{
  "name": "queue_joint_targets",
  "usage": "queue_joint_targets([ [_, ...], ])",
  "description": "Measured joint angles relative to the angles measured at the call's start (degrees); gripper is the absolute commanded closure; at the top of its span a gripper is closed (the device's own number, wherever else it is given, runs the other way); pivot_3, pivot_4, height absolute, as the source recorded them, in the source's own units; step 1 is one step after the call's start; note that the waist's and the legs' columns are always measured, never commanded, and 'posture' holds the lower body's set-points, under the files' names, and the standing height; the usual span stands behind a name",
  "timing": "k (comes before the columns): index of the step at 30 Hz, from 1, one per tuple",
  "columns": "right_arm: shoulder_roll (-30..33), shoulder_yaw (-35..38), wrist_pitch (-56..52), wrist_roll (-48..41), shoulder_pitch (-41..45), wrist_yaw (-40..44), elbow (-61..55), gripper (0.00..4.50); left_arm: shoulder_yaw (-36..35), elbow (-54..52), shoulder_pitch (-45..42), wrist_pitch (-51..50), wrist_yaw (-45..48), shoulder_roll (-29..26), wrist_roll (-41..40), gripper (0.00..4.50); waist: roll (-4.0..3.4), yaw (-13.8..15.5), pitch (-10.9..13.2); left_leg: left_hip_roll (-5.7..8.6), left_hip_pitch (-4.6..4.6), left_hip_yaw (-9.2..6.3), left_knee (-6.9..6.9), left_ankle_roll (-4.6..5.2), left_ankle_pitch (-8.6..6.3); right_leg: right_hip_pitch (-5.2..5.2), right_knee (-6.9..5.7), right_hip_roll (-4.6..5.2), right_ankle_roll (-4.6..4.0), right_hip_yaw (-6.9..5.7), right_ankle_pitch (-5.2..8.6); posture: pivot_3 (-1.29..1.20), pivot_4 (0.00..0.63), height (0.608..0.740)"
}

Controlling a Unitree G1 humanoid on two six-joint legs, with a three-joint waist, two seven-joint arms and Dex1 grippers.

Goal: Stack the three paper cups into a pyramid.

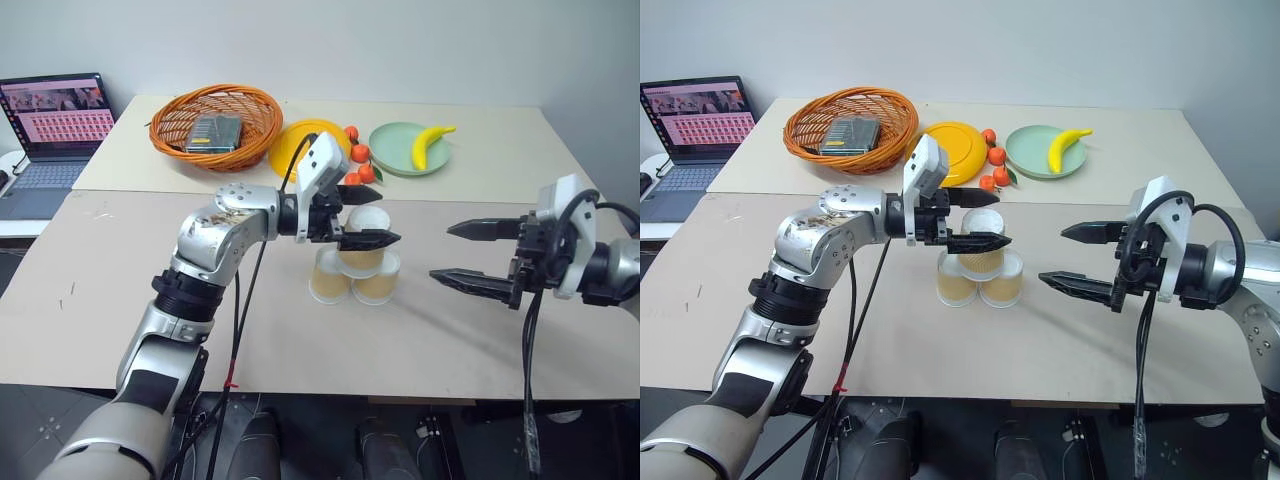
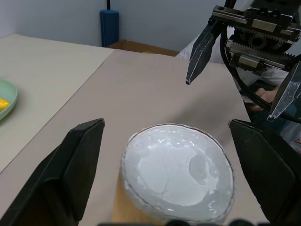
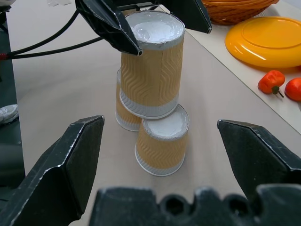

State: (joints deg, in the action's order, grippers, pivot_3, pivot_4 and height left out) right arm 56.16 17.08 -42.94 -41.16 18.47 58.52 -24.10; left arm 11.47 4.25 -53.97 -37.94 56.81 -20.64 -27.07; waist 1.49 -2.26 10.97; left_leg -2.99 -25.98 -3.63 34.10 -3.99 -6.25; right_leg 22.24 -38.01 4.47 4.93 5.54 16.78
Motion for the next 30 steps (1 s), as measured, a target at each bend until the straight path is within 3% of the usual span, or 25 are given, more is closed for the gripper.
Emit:
queue_joint_targets([
  [13, 0.02, -0.64, 0.0, -0.1, 1.15, 0.04, 1.25, 0.0, -4.22, 1.3, -7.13, -2.41, -2.56, 1.29, -1.55, 0.04, 0.0, 0.01, 0.0, 0.0, -0.01, 0.0, 0.01, 0.0, 0.0, 0.0, 0.0, 0.0, 0.01, -0.01, 0.0, 0.0, 0.15, 0.732],
  [19, 0.02, -1.65, 0.25, 0.14, 2.38, 0.15, 2.36, 0.0, -12.7, 3.19, -14.65, -3.54, -7.53, 0.1, -3.83, 0.04, -0.03, -0.53, -0.02, 0.0, 0.04, 0.0, 0.01, 0.03, -0.02, -0.01, 0.0, 0.0, 0.04, 0.03, 0.01, 0.0, 0.15, 0.732],
  [24, 1.58, 0.73, 5.81, 5.17, -4.61, 1.17, 4.28, 0.0, -16.44, -5.66, -2.37, -4.62, -7.67, -13.19, -2.61, 0.04, -0.1, -0.81, -0.02, -0.01, 0.13, 0.02, -0.17, 0.03, -0.02, -0.01, -0.01, 0.0, 0.02, 0.05, 0.02, 0.0, 0.15, 0.732],
  [30, 1.35, 0.91, 9.76, 7.78, -5.56, 2.22, 8.86, 0.0, -21.79, -17.01, 13.44, -6.09, -9.08, -17.98, -4.49, 0.04, -0.09, 0.32, -0.03, -0.01, 0.19, 0.02, 0.0, 0.01, -0.01, -0.17, -0.04, 0.01, 0.01, 0.0, 0.01, 0.0, 0.15, 0.732],
])
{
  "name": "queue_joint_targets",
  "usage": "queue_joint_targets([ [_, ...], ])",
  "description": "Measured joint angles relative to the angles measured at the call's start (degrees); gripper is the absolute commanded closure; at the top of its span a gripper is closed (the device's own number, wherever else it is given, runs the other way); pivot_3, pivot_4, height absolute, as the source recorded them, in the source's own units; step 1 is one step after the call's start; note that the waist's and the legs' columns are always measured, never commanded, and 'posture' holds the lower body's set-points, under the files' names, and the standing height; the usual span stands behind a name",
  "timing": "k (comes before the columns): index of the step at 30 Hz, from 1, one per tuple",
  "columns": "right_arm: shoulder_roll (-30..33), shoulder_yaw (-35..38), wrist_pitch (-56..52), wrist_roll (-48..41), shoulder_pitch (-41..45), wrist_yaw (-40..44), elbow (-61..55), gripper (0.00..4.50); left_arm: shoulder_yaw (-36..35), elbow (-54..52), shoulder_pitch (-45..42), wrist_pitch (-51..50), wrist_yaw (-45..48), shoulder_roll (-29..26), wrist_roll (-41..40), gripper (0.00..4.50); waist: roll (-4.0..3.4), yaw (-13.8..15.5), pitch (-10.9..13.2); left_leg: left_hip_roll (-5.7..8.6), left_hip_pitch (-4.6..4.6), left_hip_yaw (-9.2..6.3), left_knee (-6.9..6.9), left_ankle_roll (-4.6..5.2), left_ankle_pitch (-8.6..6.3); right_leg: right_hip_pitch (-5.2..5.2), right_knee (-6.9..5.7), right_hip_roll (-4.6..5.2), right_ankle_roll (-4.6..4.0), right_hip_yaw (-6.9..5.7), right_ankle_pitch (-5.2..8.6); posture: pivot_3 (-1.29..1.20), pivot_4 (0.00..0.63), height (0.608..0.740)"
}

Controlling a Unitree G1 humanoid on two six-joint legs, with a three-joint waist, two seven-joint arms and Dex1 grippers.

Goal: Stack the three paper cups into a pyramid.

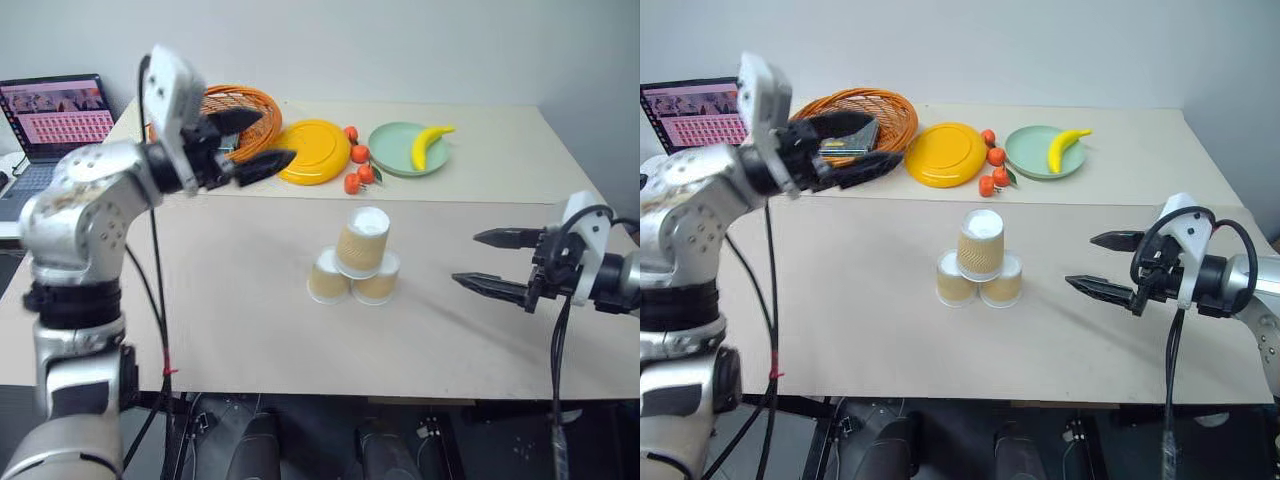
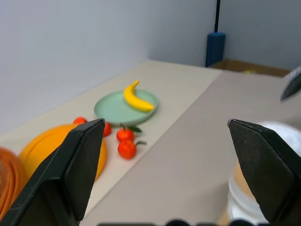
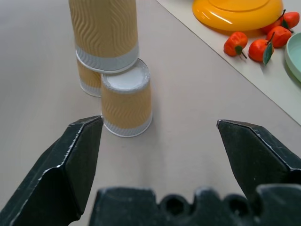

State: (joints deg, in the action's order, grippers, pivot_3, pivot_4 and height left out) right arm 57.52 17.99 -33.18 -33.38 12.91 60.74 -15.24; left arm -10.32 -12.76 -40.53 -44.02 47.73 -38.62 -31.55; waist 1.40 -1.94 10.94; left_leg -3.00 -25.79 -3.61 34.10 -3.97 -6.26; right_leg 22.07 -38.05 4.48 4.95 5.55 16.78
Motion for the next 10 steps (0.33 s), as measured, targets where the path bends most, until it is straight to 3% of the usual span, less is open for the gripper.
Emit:
queue_joint_targets([
  [5, -1.62, -4.37, 3.4, 2.87, 3.35, 0.83, 6.79, 0.0, 0.86, -4.87, 14.5, 3.54, -2.25, -1.1, 3.76, 0.04, 0.02, -0.35, -0.01, -0.01, -0.04, 0.05, 0.16, 0.0, 0.0, -0.01, 0.05, -0.02, 0.02, 0.09, -0.04, 0.0, 0.15, 0.732],
  [10, -3.52, -6.82, 6.05, 5.59, 5.79, 1.0, 11.62, 0.0, 1.02, -5.39, 19.52, 6.53, -4.47, -1.11, 5.81, 0.04, 0.02, -0.33, -0.01, -0.02, -0.05, 0.05, 0.15, 0.0, 0.0, 0.05, 0.01, -0.03, 0.01, 0.09, -0.05, 0.0, 0.15, 0.732],
])
